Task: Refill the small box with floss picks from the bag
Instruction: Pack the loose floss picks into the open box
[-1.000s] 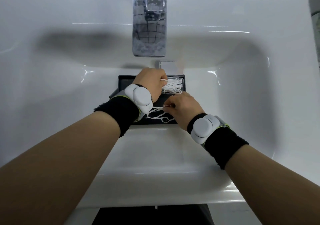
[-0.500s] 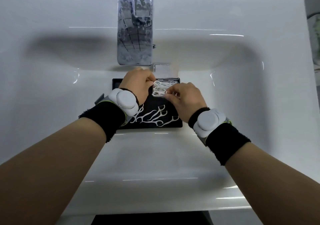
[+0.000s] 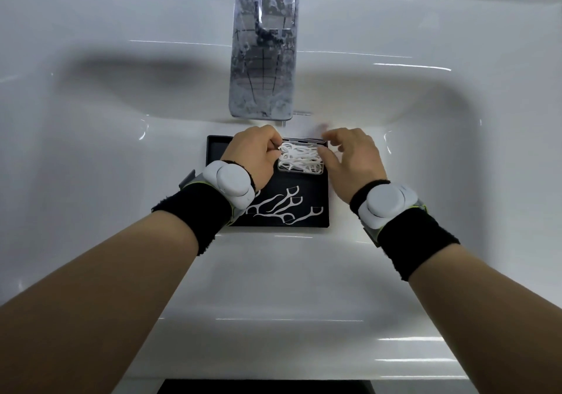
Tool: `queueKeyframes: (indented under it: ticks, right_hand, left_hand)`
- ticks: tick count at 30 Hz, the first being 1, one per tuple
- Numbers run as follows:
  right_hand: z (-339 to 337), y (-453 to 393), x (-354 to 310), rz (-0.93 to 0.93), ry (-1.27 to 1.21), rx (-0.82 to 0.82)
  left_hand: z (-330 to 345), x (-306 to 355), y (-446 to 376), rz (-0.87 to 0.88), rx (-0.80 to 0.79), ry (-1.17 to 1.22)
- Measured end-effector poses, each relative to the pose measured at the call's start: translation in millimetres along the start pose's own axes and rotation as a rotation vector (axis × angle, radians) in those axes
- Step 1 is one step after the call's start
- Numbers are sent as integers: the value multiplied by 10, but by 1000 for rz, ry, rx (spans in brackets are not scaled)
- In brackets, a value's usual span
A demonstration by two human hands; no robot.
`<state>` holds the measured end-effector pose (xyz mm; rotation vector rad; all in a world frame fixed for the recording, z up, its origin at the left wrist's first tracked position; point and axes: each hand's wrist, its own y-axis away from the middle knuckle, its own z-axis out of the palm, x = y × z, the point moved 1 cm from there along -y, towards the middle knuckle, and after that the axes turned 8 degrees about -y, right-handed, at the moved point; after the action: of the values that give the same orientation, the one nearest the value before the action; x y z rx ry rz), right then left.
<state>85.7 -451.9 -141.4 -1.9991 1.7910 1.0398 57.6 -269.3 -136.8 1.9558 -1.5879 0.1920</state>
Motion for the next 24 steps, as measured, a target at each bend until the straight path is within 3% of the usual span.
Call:
queueKeyframes:
  ticks: [4,16,24]
  right_hand:
    - [-26,71,98,88,-99,-32]
    - [66,73,28,26,-56,-65]
    - [54,90,9,-9,-147,36]
  left_hand:
    - [7,8,-7,10,-10,14]
    - [61,45,-64,31,-66,-63]
    - [61,97,-73,-5,-2,11]
